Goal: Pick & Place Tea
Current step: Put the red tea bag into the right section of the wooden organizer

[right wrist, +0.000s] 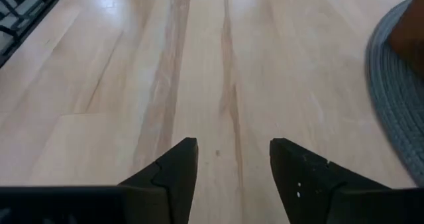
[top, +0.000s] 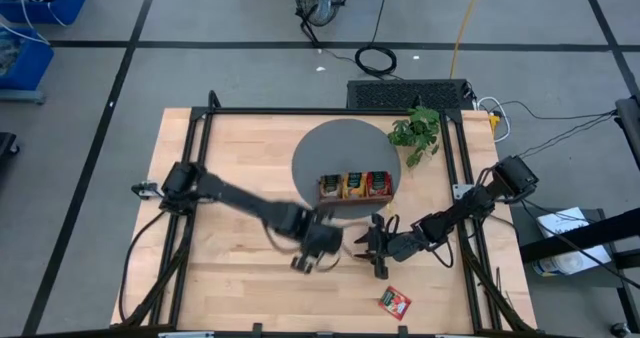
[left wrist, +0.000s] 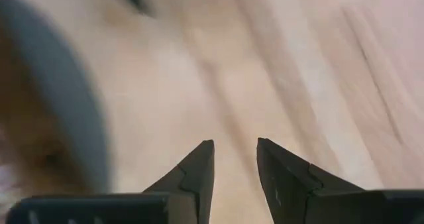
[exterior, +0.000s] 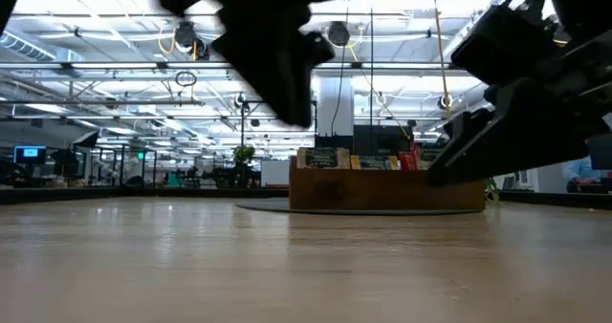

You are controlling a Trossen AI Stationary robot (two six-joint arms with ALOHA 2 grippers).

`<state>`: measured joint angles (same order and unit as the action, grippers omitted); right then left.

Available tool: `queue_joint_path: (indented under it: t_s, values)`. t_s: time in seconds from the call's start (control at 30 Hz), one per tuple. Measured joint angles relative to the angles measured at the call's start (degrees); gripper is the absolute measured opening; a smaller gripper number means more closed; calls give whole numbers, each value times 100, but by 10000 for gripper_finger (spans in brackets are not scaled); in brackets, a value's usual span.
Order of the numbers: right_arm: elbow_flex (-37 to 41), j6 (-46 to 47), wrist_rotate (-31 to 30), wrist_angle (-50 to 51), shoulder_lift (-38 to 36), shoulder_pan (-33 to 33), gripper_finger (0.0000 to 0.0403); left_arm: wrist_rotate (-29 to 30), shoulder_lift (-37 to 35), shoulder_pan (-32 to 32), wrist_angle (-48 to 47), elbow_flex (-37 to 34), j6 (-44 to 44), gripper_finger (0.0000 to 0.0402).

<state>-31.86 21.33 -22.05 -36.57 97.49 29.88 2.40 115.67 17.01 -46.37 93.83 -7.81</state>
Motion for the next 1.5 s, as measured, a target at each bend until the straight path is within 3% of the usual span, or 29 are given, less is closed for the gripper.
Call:
queue_joint_path:
  t_s: [0.1, 0.23, 0.4, 0.57, 0.73, 0.9, 1.13, 1.37, 1.5]
  values:
    - [-26, -189, -421, -100, -65, 145, 147, 47, -60, 490, 673, -479, -261, 120]
    - [-149, -405, -462, -116, -480, 297, 111, -27, -173, 994, 1054, -749, -590, 120]
    - [-206, -523, -901, 462, -956, 774, 62, -79, -152, 1126, 1322, -918, -608, 120]
    - [-866, -153, -1238, 2696, -1200, 1519, 6, -84, -152, 1113, 1518, -947, -333, 120]
    - [-1479, 1347, -699, 4565, -1040, 2111, 9, -38, -152, 954, 2746, -947, 265, 120]
    - [-1517, 1844, 187, 4154, -703, 2467, 1, -36, -152, 668, 3611, -945, 1059, 120]
    - [-1519, 2280, 1030, 3774, -82, 2568, 1, -32, -63, 431, 3609, -1008, 1759, 120]
    - [-1545, 1964, 912, 3698, 307, 2176, 1, -37, 184, 403, 3761, -1102, 1880, 120]
    - [-1514, 1676, 260, 3727, 380, 1833, 0, 24, 219, 250, 3444, -1118, 2382, 120]
